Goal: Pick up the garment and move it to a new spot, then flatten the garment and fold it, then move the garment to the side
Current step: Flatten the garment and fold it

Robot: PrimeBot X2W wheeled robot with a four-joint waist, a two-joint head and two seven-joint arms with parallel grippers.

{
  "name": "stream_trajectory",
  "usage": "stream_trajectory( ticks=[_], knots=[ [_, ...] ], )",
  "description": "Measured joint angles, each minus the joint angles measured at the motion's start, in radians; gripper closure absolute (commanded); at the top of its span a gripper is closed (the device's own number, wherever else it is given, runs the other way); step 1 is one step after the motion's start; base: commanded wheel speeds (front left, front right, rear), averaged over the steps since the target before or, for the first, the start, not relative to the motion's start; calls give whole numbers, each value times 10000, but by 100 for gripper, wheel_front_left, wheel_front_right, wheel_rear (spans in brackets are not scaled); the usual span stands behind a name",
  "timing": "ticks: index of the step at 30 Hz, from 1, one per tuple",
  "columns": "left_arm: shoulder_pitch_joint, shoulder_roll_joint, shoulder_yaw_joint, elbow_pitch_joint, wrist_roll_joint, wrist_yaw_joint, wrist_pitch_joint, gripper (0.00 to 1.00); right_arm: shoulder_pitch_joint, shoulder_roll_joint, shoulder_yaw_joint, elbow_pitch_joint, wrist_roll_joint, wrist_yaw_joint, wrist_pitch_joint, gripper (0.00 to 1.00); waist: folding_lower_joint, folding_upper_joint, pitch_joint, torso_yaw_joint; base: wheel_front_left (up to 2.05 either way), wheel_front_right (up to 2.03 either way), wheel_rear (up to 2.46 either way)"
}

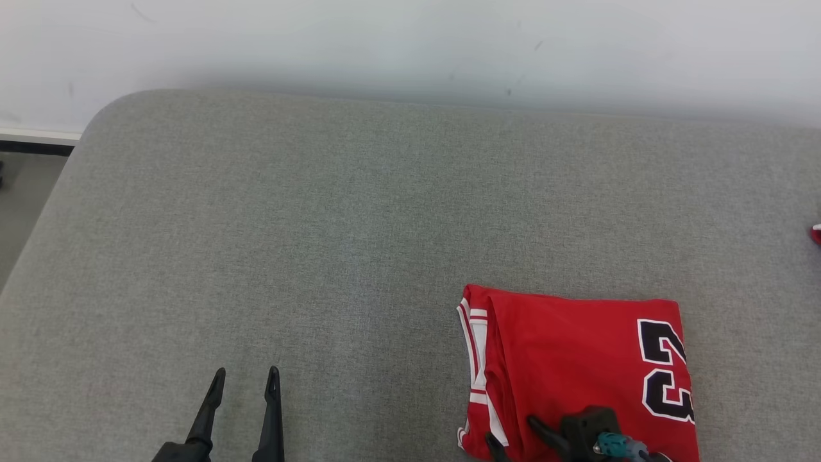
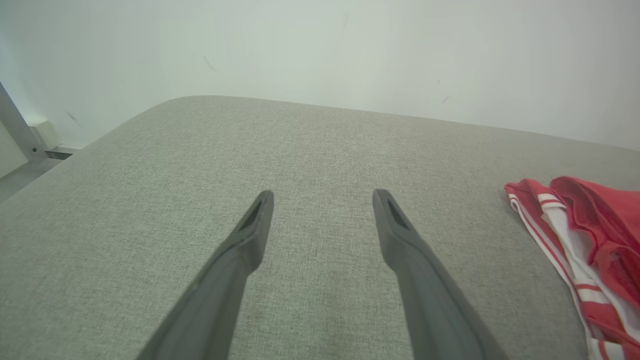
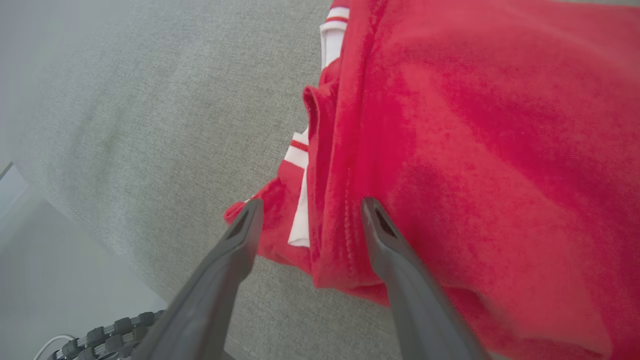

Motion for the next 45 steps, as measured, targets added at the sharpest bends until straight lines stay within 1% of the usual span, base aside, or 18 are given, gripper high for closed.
stream_trajectory(
  ticks=[7,8,9,10,11,13,18,25,29,30,31,33,35,39,42,45],
  knots=[
    [5,0,-8,27,0,0,0,0,-62,0,77,263,-180,0,140,0,0,0,-67,85,0,0,0],
    [5,0,-4,29,0,0,0,0,-80,2,86,286,-198,0,146,11,0,0,-69,90,0,0,0],
    [6,2,-4,29,0,0,0,0,-98,2,84,303,-230,0,169,29,0,0,-72,94,0,0,0],
    [6,2,-6,29,0,-2,0,0,-105,2,84,318,-234,0,180,58,0,0,-76,100,0,0,0],
    [7,0,-8,29,0,-4,0,0,-108,2,79,336,-236,0,184,77,0,0,-79,105,0,0,0],
    [8,0,-6,33,0,-29,0,0,-125,0,81,357,-238,0,194,100,0,0,-82,112,0,0,0],
    [17,0,-2,44,0,-31,0,0,-207,0,151,366,-211,0,169,100,0,0,-82,129,0,0,0],
    [25,0,15,40,2,-31,0,0,-473,-2,775,468,268,0,63,100,0,0,-82,125,0,0,0],
    [25,0,2,33,2,-31,0,0,-593,2,911,616,384,0,100,100,0,0,-45,130,0,0,0],
    [24,0,-4,31,2,-31,0,0,-597,0,918,654,403,0,102,58,0,0,-35,138,0,0,0],
    [23,0,-10,33,2,-33,0,0,-597,0,903,669,487,0,94,0,0,0,-29,145,0,0,0],
    [21,0,15,58,0,-40,0,0,-600,-2,901,683,688,0,54,0,0,0,-43,144,0,0,0],
    [25,0,50,77,2,-40,0,0,-586,-2,928,545,1164,0,2,0,0,0,-89,127,0,0,0],
    [115,2,211,25,67,19,0,0,-435,4,949,-169,2245,0,-199,0,0,0,-257,27,0,0,0],
    [267,0,324,0,92,42,0,0,-310,4,717,-677,2420,0,-441,0,0,0,-407,-135,0,0,0],
    [430,2,433,-31,31,63,0,0,-194,8,121,-955,2426,0,-940,0,0,0,-575,-355,0,0,0]
  ],
)
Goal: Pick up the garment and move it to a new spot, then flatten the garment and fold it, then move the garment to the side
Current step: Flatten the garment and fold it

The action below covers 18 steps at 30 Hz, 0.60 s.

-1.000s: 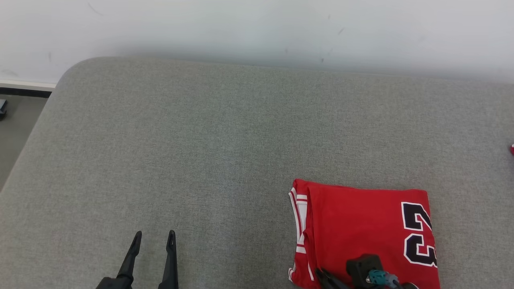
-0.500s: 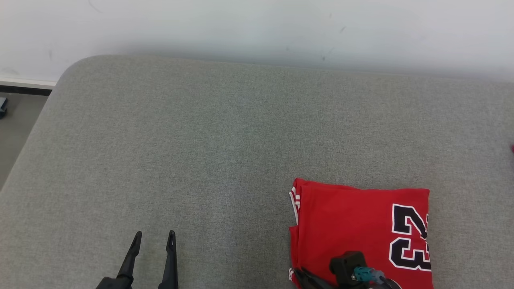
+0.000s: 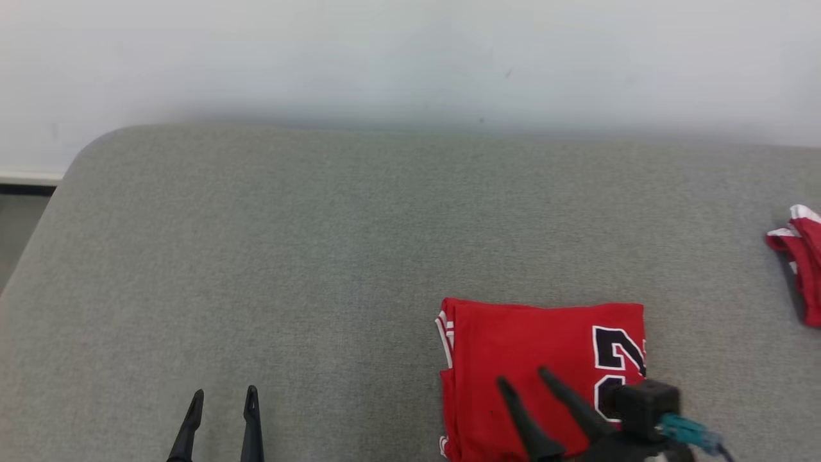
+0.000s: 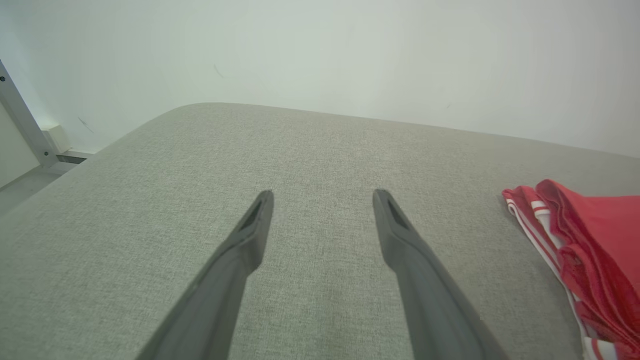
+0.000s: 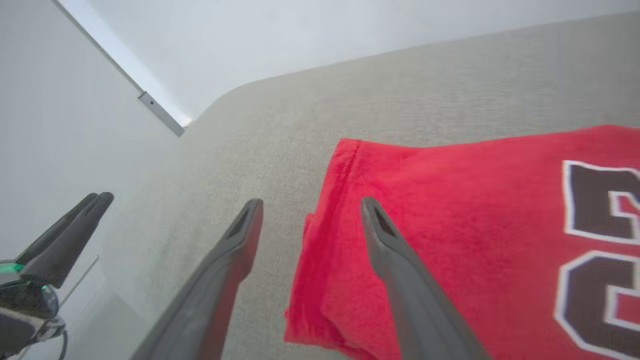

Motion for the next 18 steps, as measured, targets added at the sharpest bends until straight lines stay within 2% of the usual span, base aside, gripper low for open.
stream_trajectory(
  ticks=[5,8,11,18],
  knots=[
    [160,-2,100,-77,-102,59,0,0,12,-10,-1348,205,-493,0,-1241,0,0,-1,-323,-387,0,0,0],
    [240,-2,146,-104,-92,69,0,0,-57,-6,-2046,721,-594,0,-2276,0,0,0,-509,-607,0,0,0],
    [264,0,140,-176,-90,123,0,0,-254,-10,-2665,1455,-1200,0,-3356,0,-1,0,-753,-790,0,0,0],
    [412,-2,192,-176,-77,169,0,0,-405,-8,-3342,2351,-2140,0,-4326,0,-1,0,-1043,-909,0,0,0]
  ],
)
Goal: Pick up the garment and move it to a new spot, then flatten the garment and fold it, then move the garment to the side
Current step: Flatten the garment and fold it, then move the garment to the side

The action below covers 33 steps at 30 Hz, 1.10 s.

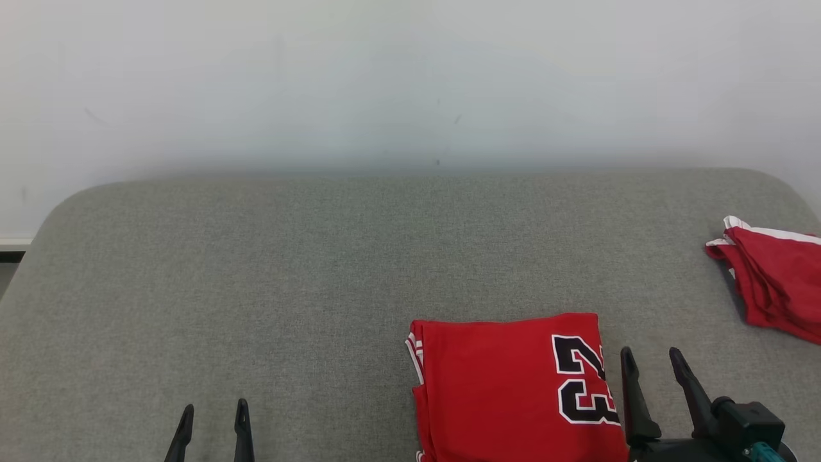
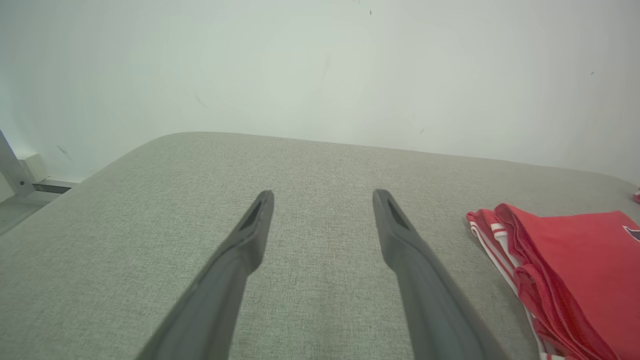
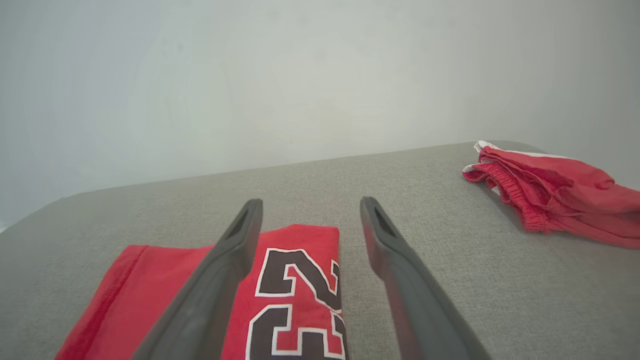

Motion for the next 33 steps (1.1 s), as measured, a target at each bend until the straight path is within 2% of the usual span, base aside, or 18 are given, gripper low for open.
stream_trajectory(
  ticks=[12,22,33],
  knots=[
    [322,0,219,-182,230,77,0,0,36,2,-117,874,-623,0,-508,0,0,0,-218,-21,0,0,0],
    [425,0,349,-330,290,77,0,0,8,2,31,759,-796,0,-523,0,0,0,-171,-71,0,0,0],
    [407,0,314,-221,251,52,0,0,-13,2,-174,573,-865,0,-81,0,2,0,-101,-45,0,0,0]
  ],
)
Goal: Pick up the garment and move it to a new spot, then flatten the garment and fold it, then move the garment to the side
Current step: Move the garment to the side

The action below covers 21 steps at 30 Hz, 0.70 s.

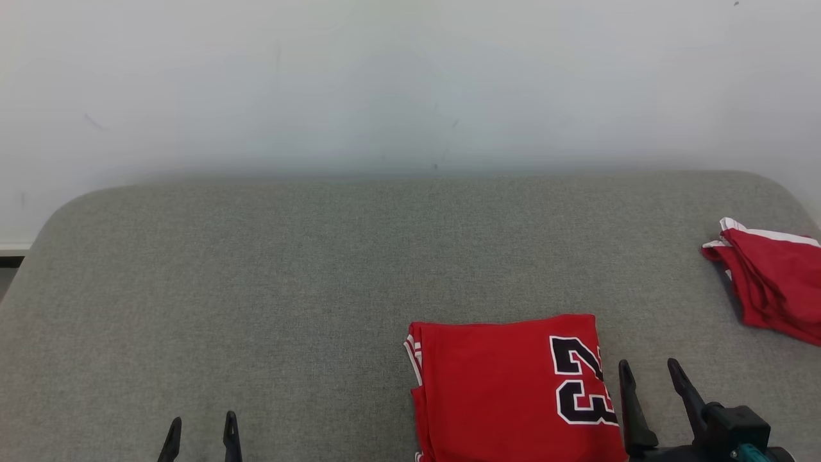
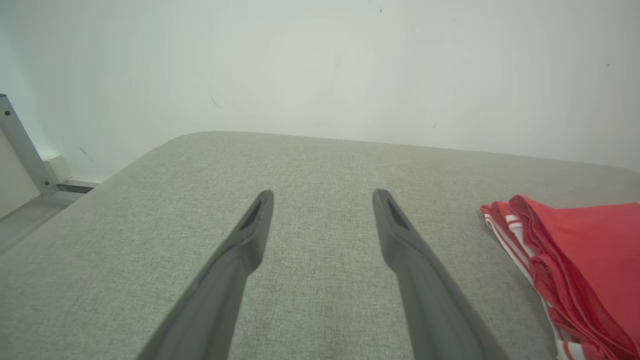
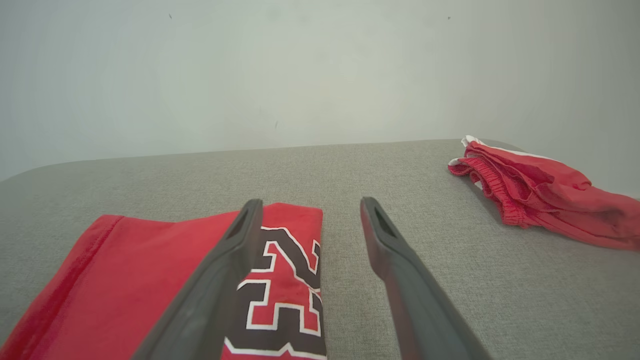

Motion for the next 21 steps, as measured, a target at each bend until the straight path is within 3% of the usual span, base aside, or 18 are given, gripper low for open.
stream_trajectory(
  ticks=[5,8,14,15,21],
  knots=[
    [-16,0,-65,19,-4,-17,0,0,-146,-2,-198,-136,161,0,884,0,0,1,55,7,0,0,0],
    [-18,2,-96,19,-6,15,0,0,-169,-82,-155,-382,560,0,2332,0,0,1,100,21,0,0,0],
    [-18,-2,-146,-10,-13,25,0,0,-425,-182,-1055,-1624,729,0,5914,0,0,1,212,61,0,0,0],
    [-18,-2,-146,-10,-13,25,0,0,-425,-182,-1055,-1624,729,0,5914,0,0,1,212,61,0,0,0],
    [-185,0,-234,-17,-29,-12,0,0,-968,-140,-1016,-2414,1120,0,8489,0,0,0,481,132,0,0,0]
  ],
)
